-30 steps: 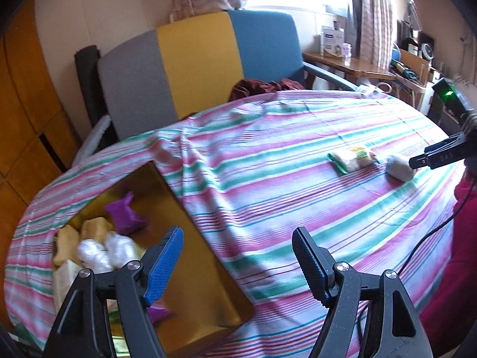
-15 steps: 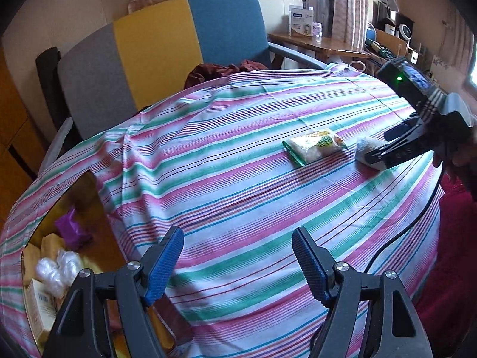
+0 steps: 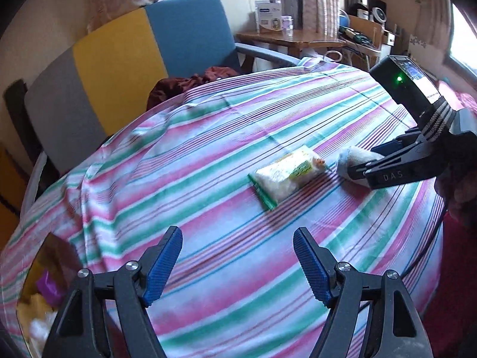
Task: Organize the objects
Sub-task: 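Grasp the cream sock with the right gripper while the left grasps the WEIDAN bag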
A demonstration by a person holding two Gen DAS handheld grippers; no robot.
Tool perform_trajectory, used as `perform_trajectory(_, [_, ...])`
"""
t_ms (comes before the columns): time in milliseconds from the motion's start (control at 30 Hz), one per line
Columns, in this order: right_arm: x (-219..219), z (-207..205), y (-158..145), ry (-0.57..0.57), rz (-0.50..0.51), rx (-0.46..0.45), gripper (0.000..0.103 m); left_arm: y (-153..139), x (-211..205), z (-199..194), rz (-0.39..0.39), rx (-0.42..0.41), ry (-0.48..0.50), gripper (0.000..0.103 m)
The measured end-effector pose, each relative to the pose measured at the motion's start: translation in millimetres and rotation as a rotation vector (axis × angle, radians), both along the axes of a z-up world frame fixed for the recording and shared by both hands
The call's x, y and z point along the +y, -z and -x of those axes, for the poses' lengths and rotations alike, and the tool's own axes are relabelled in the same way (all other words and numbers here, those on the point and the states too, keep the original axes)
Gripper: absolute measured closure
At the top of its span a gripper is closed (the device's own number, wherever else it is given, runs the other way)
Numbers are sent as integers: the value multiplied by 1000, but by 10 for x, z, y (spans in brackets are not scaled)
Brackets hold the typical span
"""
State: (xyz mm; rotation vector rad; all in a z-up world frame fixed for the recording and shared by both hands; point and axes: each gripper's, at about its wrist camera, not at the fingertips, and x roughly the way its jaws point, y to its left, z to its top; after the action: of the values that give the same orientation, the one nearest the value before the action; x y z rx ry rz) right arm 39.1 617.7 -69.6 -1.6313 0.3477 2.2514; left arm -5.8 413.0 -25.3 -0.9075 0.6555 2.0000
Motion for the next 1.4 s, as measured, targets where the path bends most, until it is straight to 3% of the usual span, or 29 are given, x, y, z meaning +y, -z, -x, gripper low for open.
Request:
perform_trajectory(467, [221, -118, 45, 87, 131, 51, 44, 292, 862, 134, 55, 50, 250, 26])
perform_trajectory(767, [241, -109, 55, 93, 142, 56, 44, 479, 1173, 200, 101, 46, 347, 26])
perform_trajectory(867, [238, -119, 57, 95, 145, 58, 44, 551, 1235, 266, 96, 9, 343, 27])
perform_trajectory(967, [235, -97, 73, 97, 150, 59, 44, 668, 1297, 322, 119, -68, 330, 52])
perform_trajectory(1133, [243, -100, 79, 96, 153, 59, 44, 674, 1223, 365, 77, -124, 259, 60])
perform_trajectory(1400, [235, -87, 113, 82, 160, 38, 44, 625, 851, 403, 49, -178, 42, 64])
